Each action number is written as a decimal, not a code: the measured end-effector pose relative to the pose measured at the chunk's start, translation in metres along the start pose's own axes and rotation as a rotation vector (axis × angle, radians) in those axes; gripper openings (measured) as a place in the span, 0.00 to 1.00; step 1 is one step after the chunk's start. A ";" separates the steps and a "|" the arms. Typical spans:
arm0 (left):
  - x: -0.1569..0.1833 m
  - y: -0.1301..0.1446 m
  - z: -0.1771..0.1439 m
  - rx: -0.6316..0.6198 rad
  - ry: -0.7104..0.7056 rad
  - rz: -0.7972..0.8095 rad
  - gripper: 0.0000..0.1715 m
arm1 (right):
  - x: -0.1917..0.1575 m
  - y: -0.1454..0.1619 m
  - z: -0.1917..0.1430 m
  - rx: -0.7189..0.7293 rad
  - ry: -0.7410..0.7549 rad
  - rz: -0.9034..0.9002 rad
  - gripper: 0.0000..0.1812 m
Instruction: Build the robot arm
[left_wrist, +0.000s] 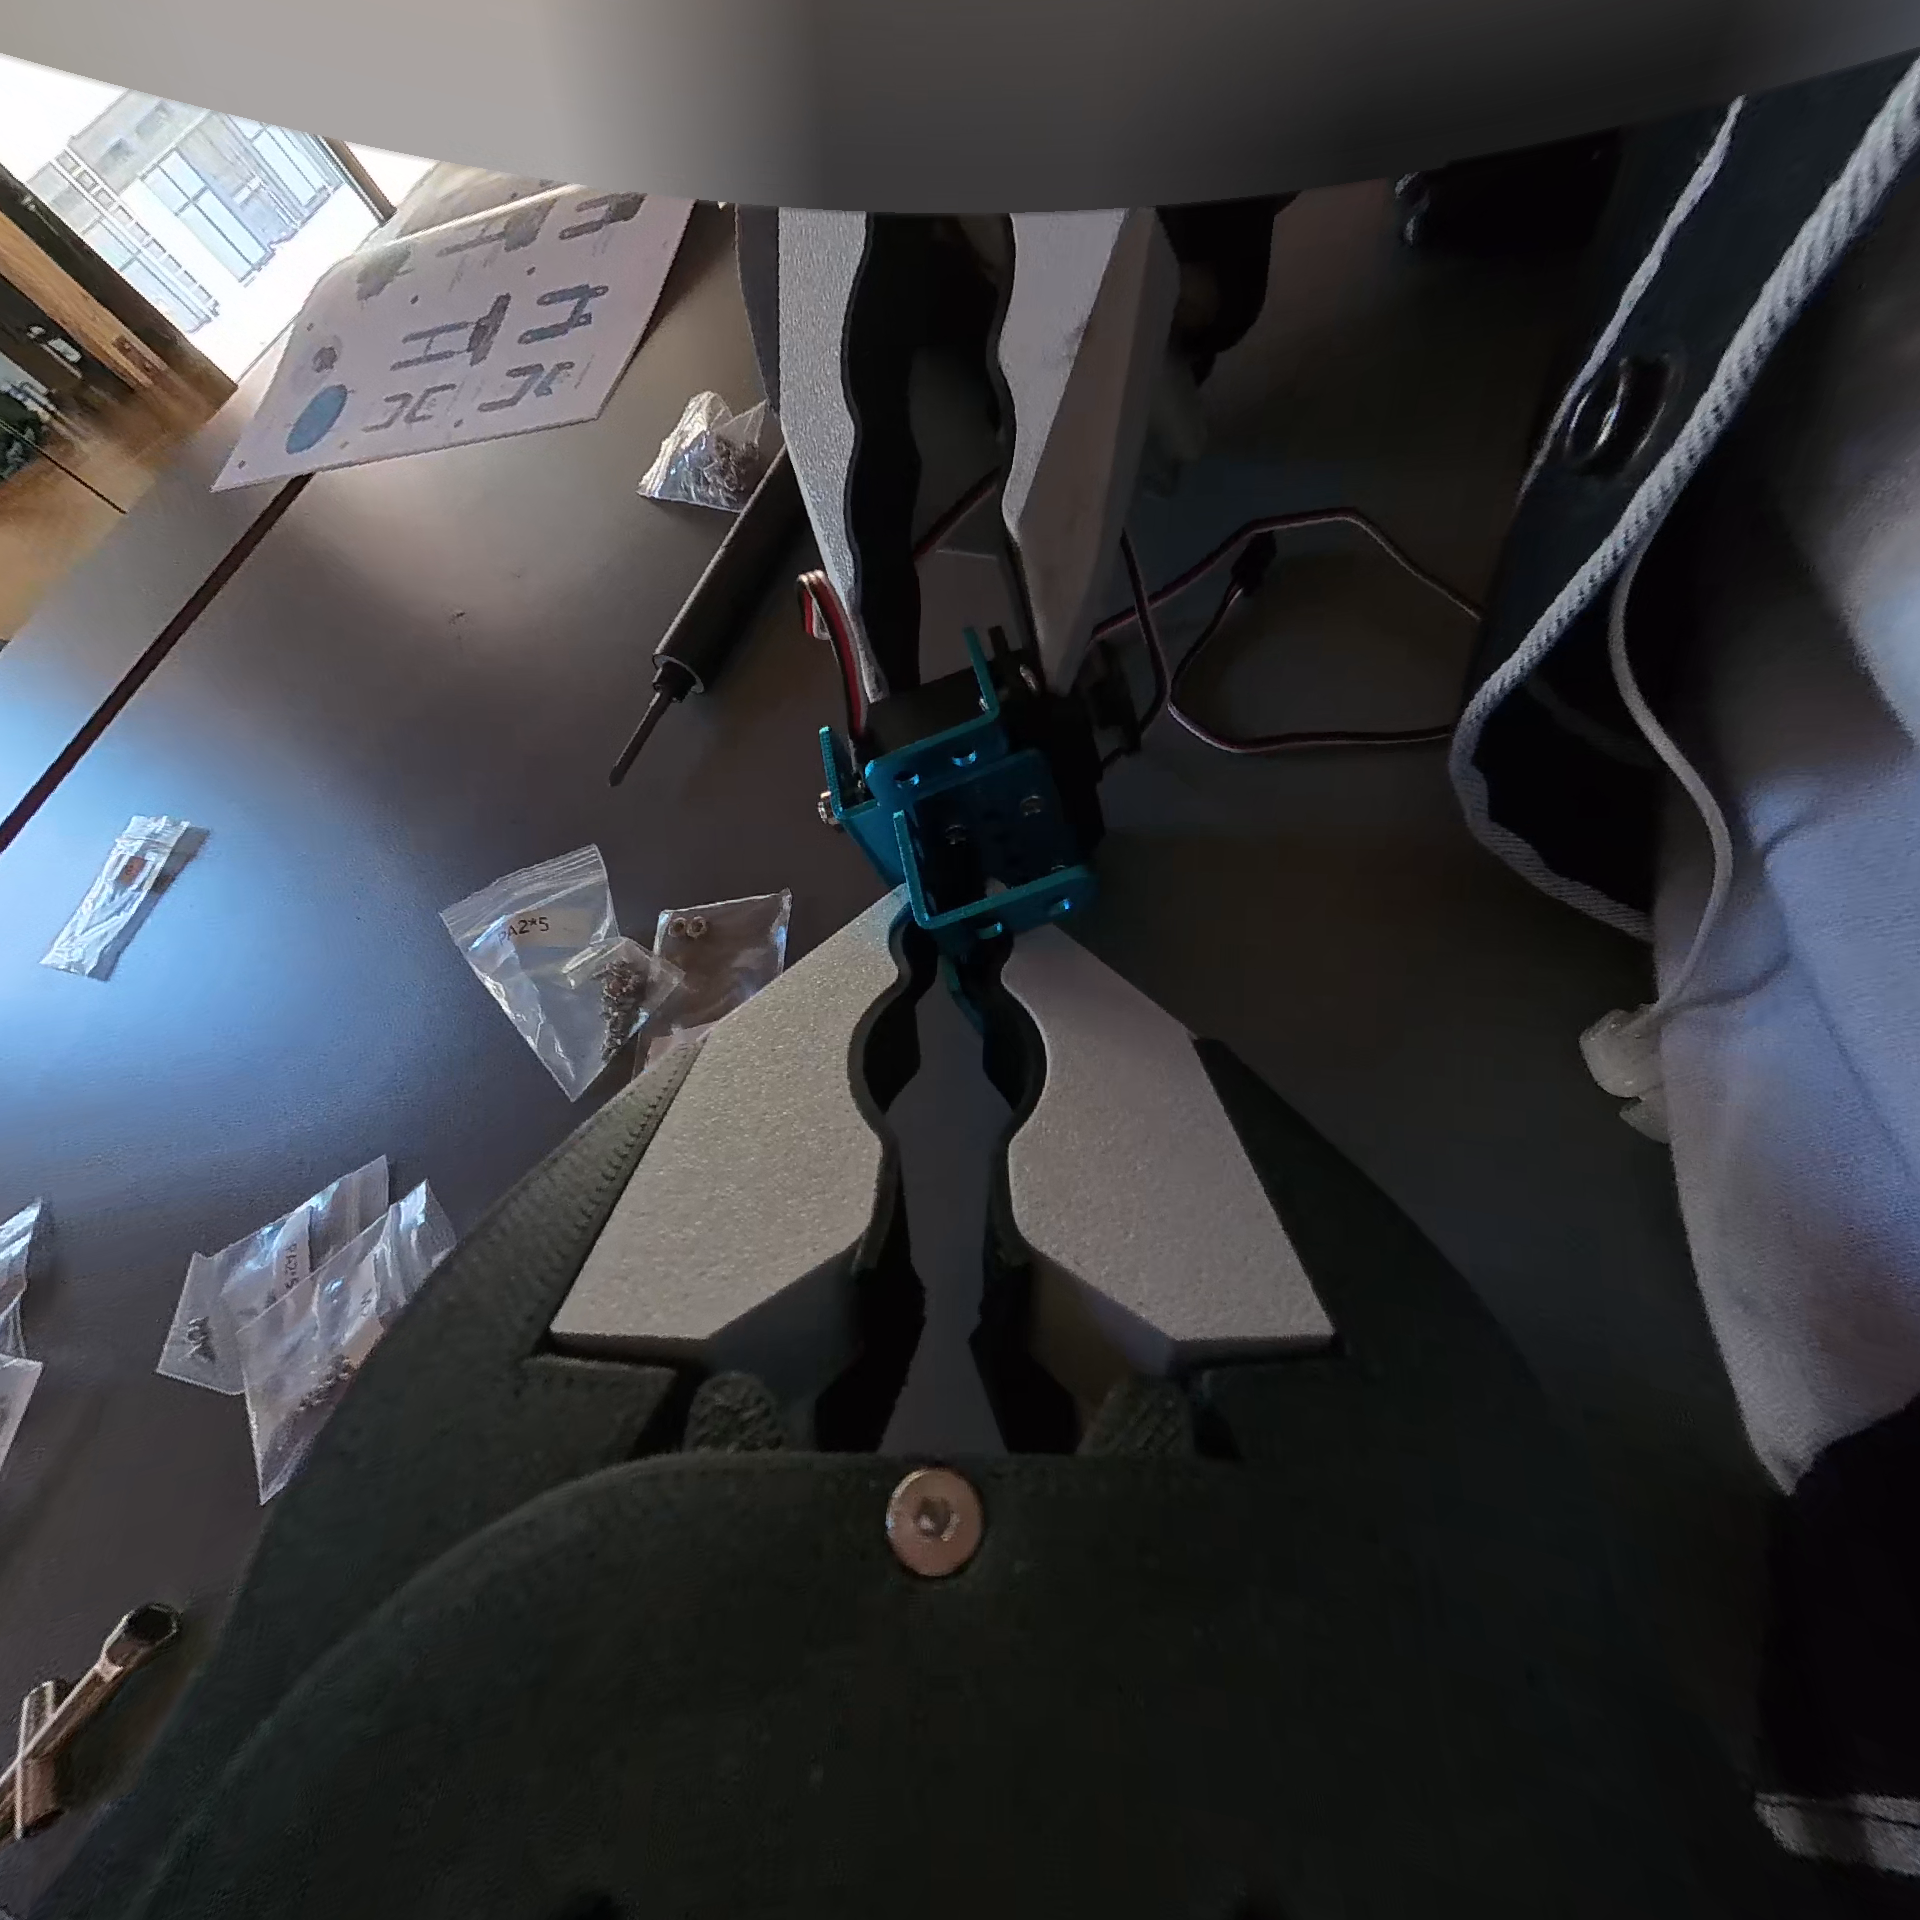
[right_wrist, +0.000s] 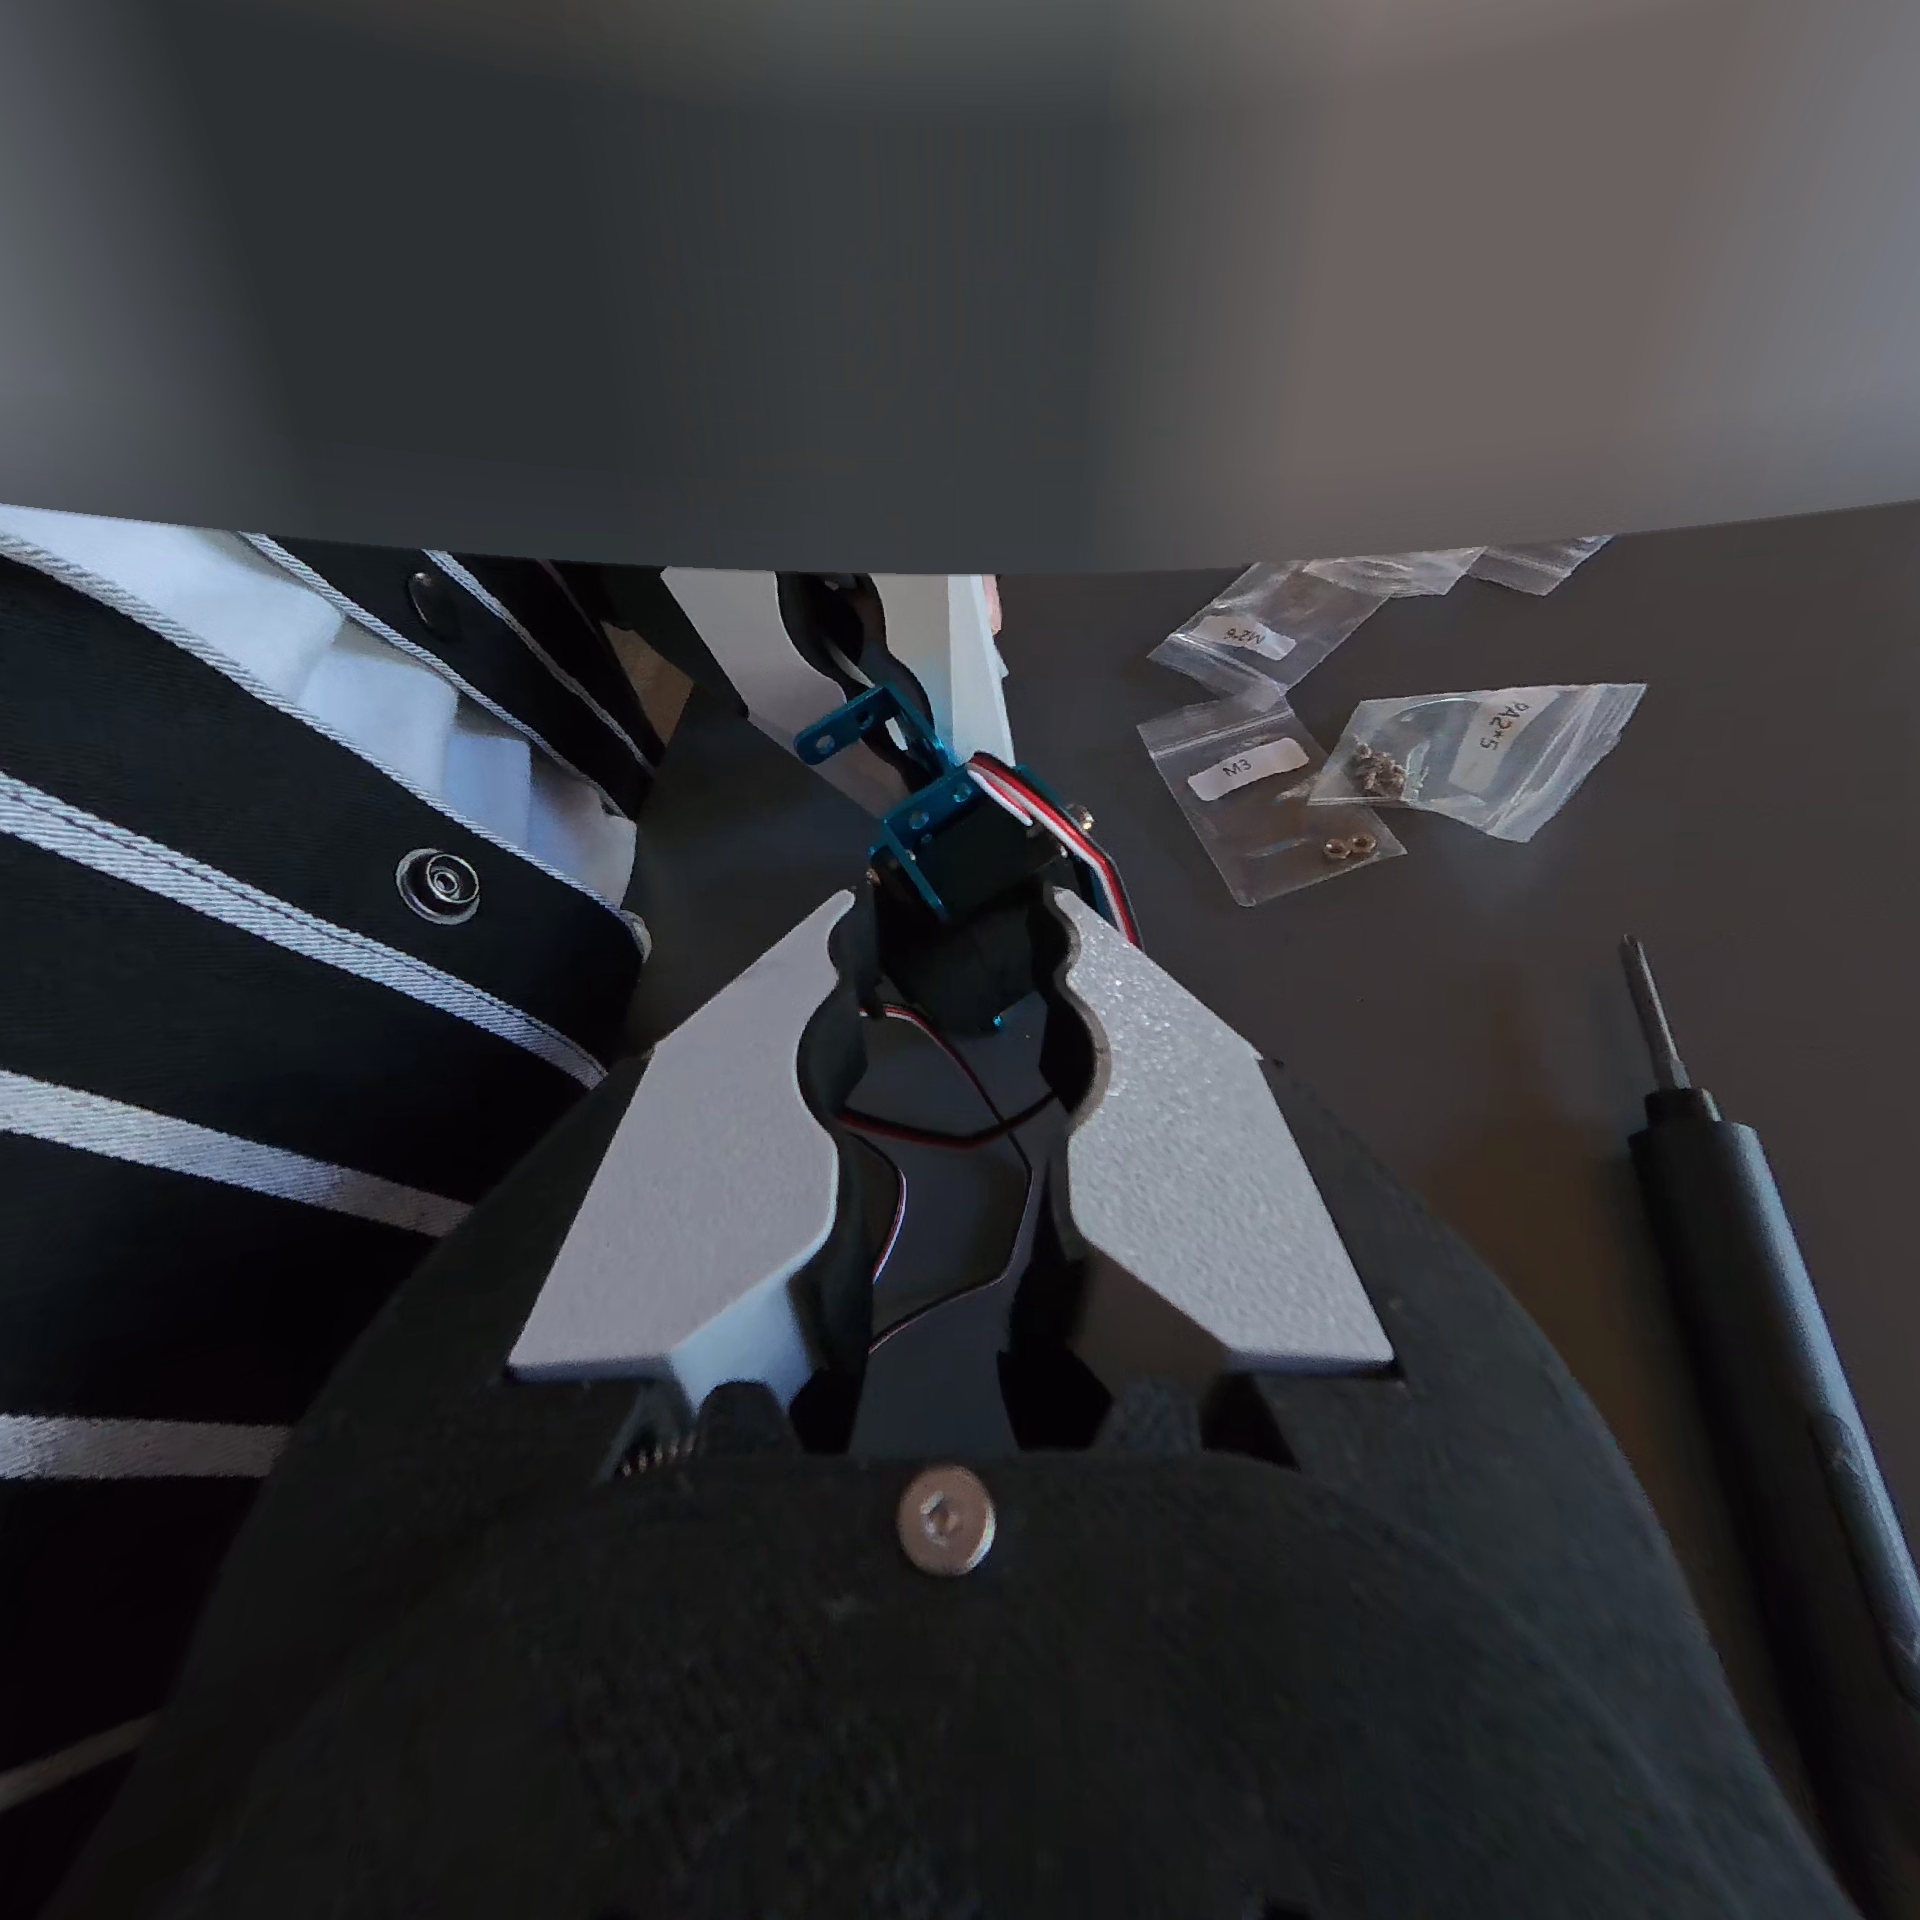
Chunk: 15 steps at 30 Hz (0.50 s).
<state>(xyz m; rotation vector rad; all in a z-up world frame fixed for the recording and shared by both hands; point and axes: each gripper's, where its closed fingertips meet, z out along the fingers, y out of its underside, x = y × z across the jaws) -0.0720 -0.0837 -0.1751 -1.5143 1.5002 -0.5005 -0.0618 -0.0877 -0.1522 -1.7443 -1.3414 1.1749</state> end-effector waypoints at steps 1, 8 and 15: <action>0.000 0.000 0.000 0.000 0.000 0.001 0.02 | 0.000 0.000 0.000 -0.001 0.000 -0.002 0.15; -0.003 0.003 -0.002 -0.001 0.047 -0.078 0.02 | 0.004 -0.001 0.002 0.030 -0.009 0.031 0.16; -0.006 0.006 -0.002 -0.006 0.049 -0.073 0.02 | 0.000 -0.002 0.003 0.041 -0.043 0.038 0.24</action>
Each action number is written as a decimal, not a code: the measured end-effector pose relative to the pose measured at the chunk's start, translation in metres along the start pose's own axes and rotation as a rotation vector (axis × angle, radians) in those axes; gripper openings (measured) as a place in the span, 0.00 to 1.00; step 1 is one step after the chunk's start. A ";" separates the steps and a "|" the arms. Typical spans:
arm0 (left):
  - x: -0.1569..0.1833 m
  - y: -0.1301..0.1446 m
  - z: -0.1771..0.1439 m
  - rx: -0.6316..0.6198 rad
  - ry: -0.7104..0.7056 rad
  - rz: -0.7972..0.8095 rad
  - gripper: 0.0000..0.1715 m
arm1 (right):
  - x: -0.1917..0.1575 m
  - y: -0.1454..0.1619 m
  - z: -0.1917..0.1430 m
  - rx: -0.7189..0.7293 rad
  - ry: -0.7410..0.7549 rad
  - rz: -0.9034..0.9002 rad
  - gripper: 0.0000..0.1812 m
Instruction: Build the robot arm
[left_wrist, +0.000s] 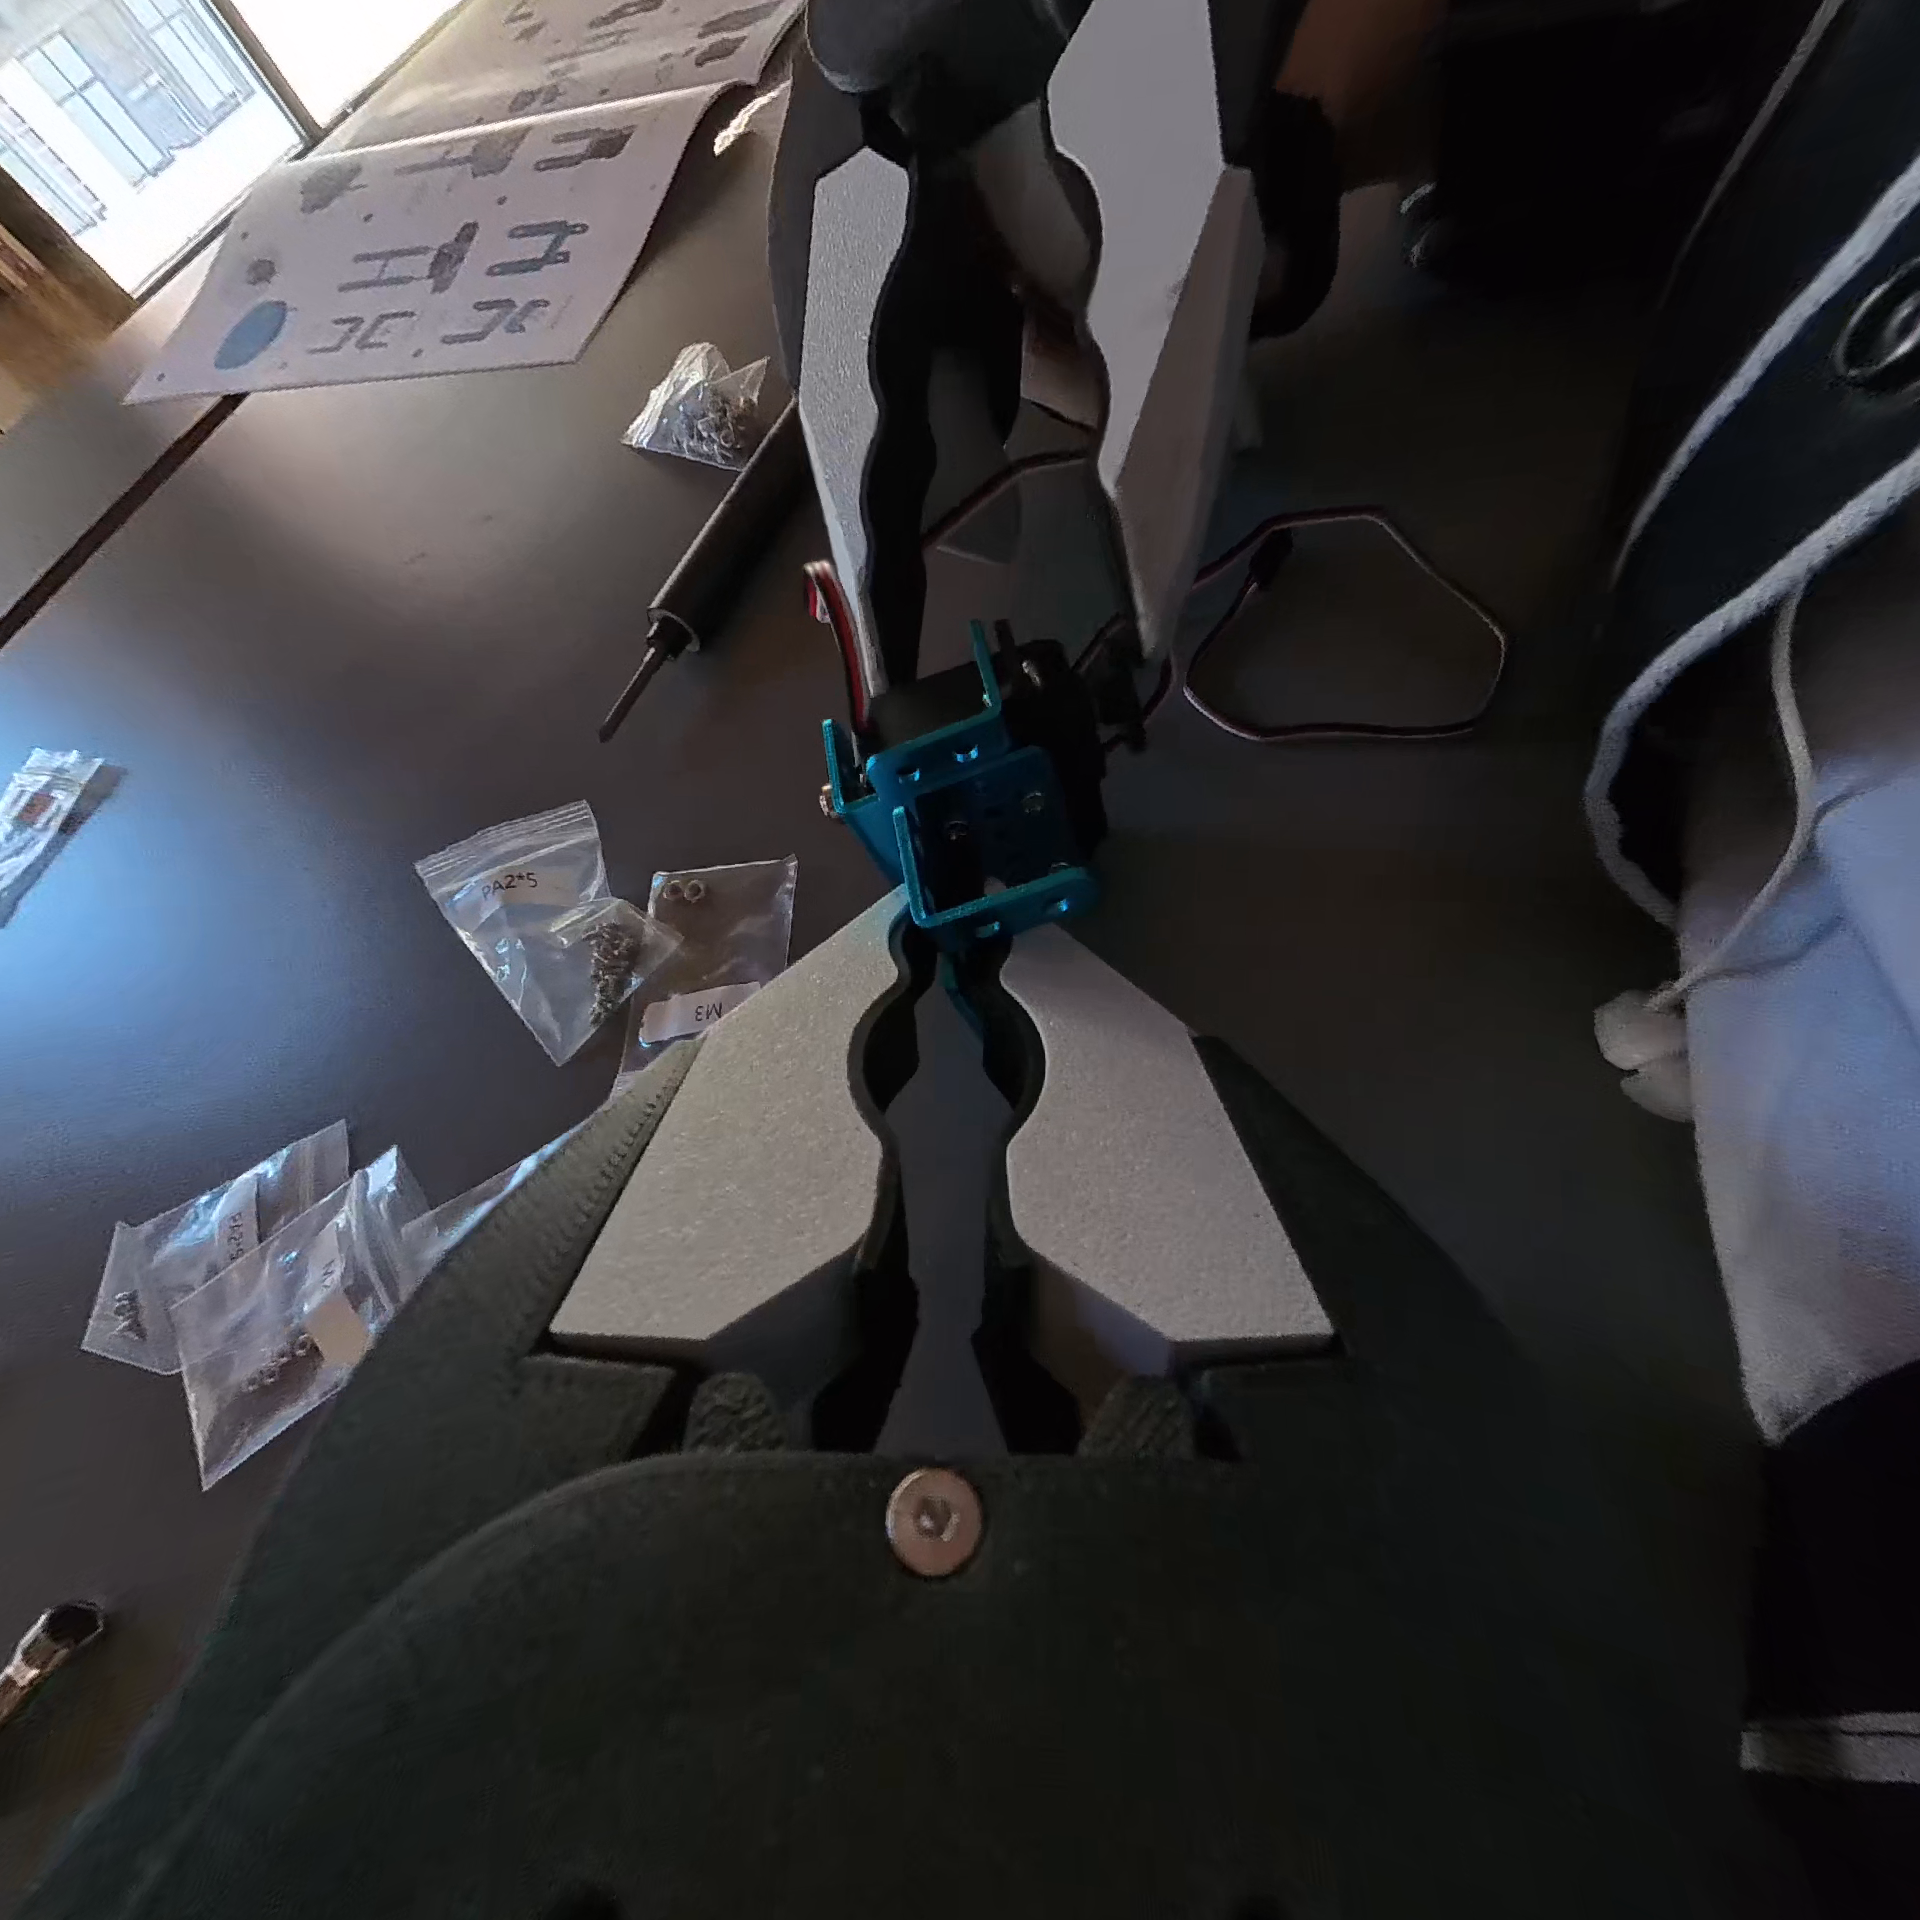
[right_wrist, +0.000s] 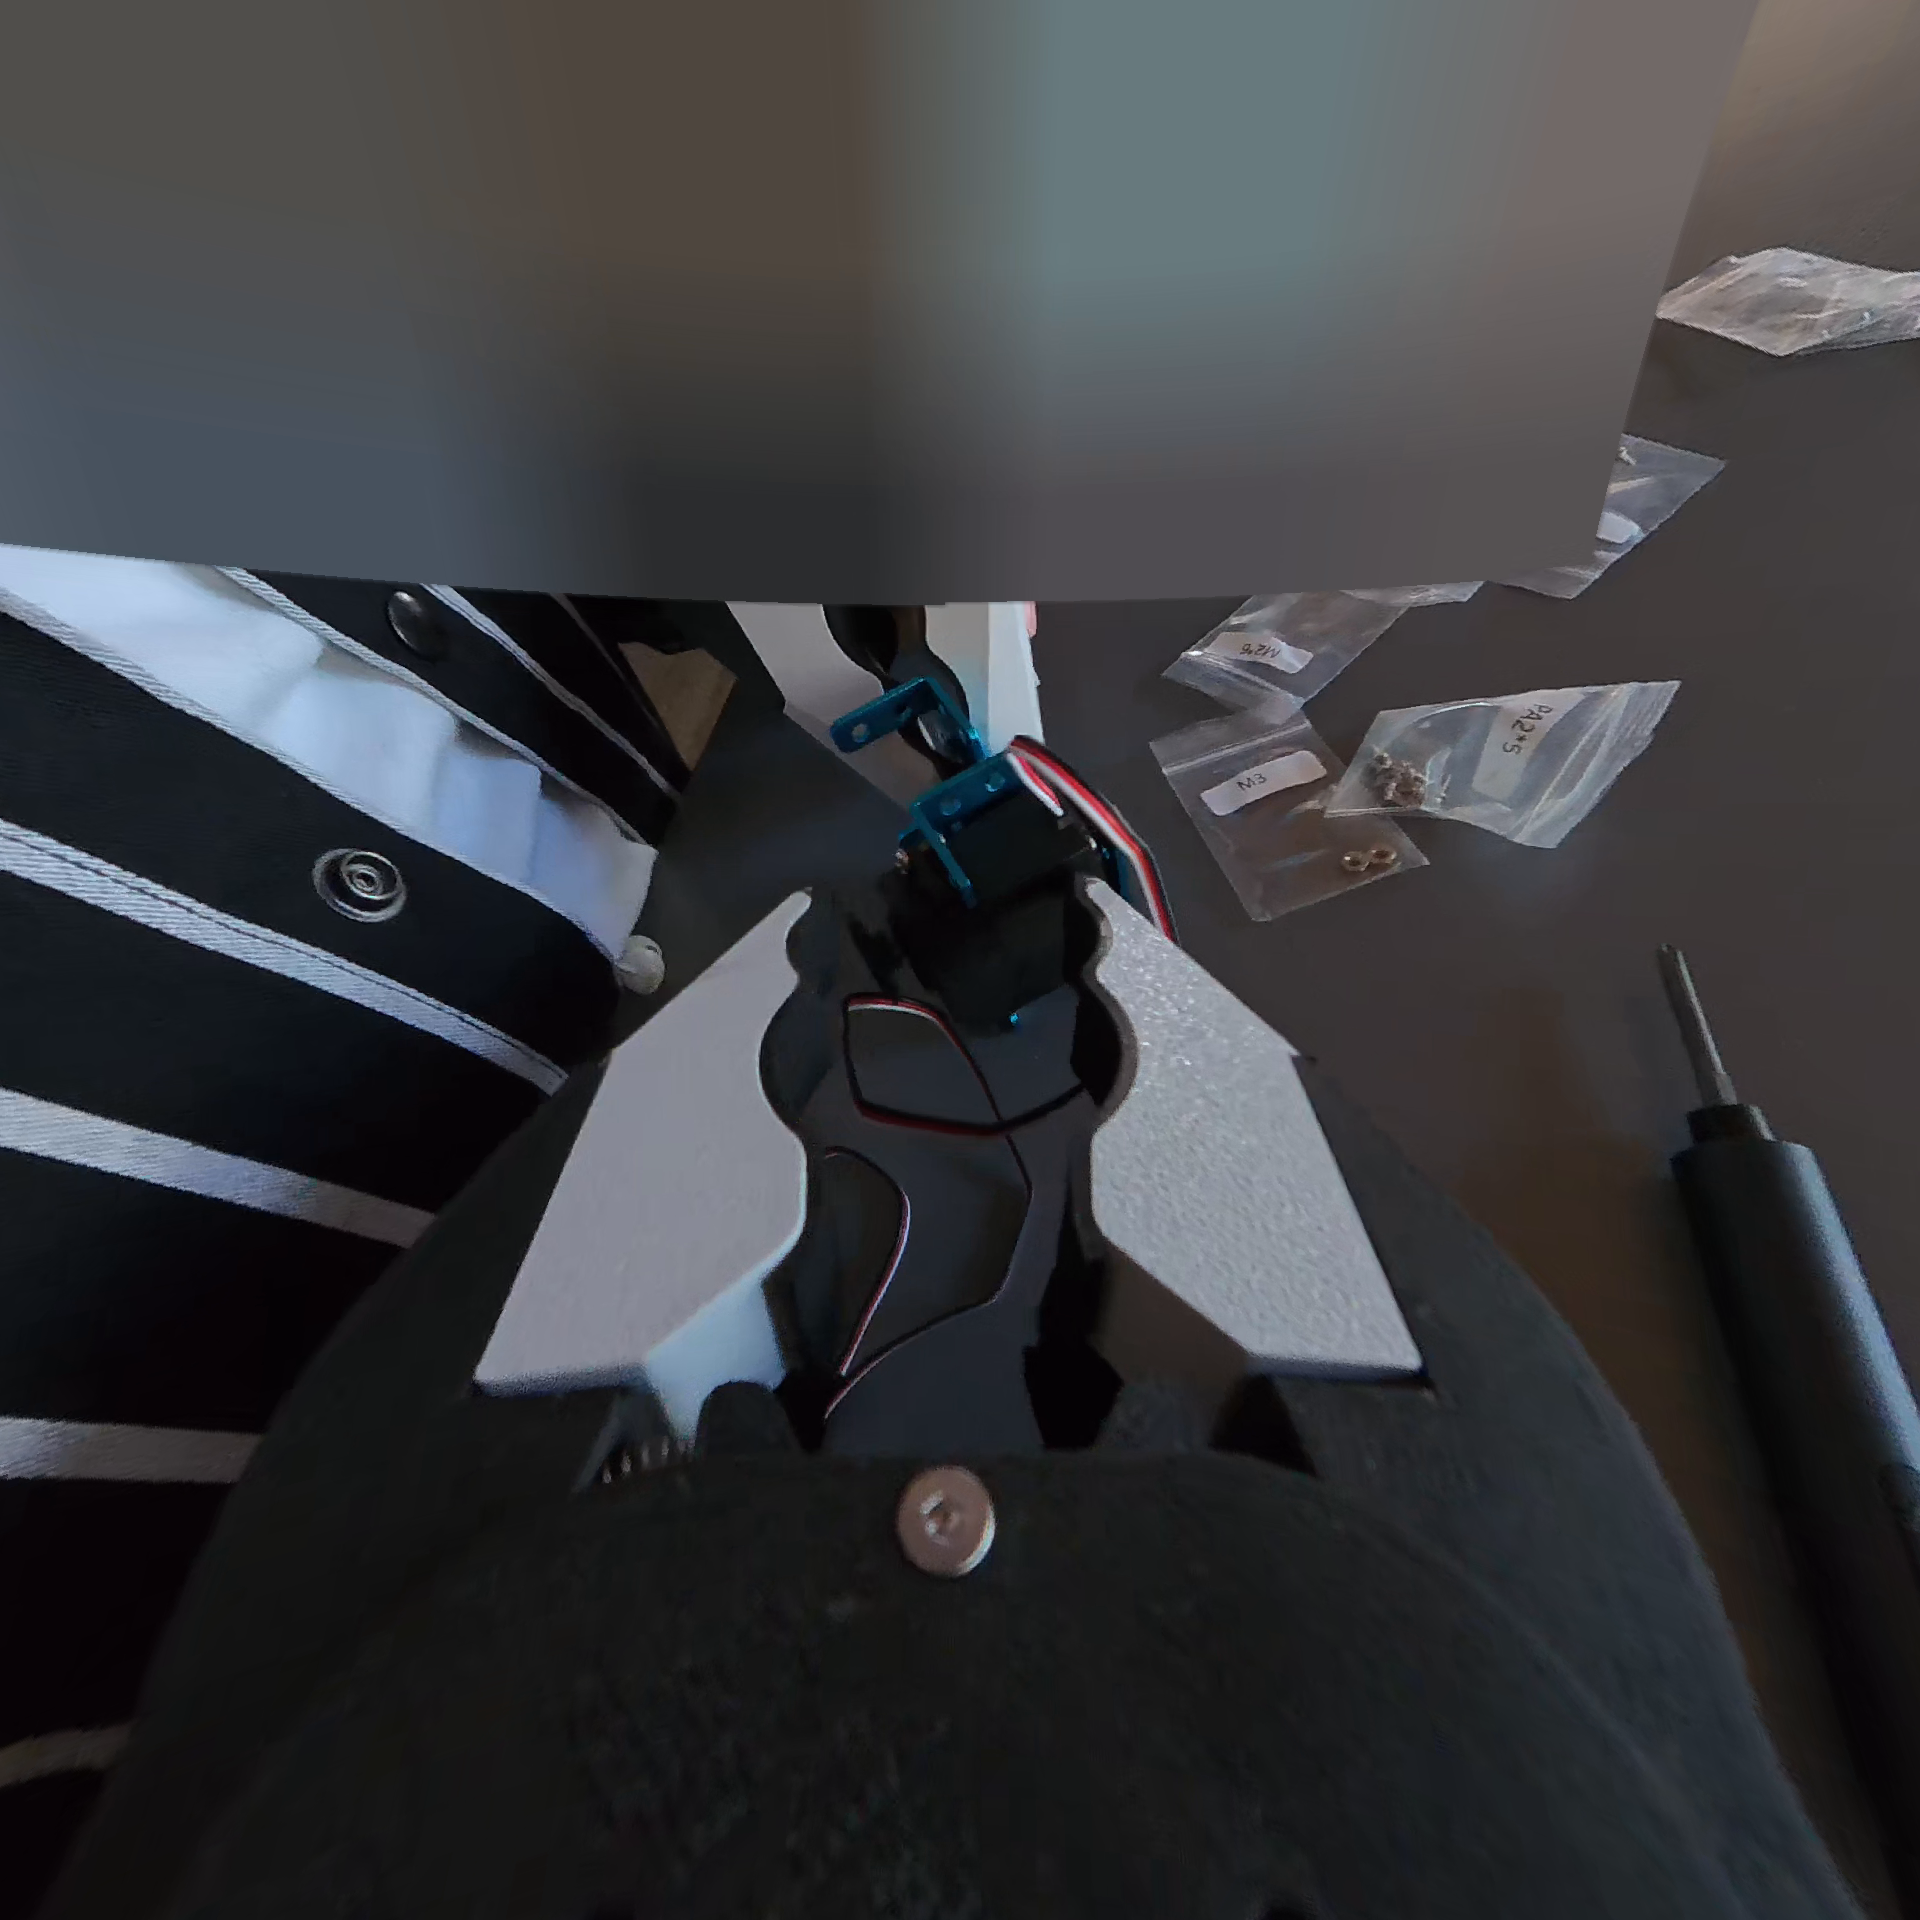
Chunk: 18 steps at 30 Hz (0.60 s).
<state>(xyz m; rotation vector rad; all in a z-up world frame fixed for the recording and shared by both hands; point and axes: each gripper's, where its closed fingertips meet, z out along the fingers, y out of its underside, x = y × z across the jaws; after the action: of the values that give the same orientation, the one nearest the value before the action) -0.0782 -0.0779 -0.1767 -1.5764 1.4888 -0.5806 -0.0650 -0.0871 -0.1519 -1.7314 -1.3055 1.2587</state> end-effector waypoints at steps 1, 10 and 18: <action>0.000 0.000 0.000 -0.001 0.005 -0.007 0.02 | 0.000 0.001 0.000 -0.003 0.003 -0.007 0.24; 0.000 0.001 -0.002 -0.010 0.047 -0.141 0.01 | 0.003 0.009 0.006 -0.058 0.059 -0.064 0.23; -0.005 -0.001 -0.006 0.025 0.207 -0.642 0.00 | 0.008 -0.004 0.005 0.014 0.085 0.023 0.21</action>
<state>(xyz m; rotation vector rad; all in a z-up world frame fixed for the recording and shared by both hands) -0.0834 -0.0749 -0.1720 -2.0249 1.0873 -1.1463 -0.0701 -0.0791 -0.1527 -1.7748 -1.2289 1.1913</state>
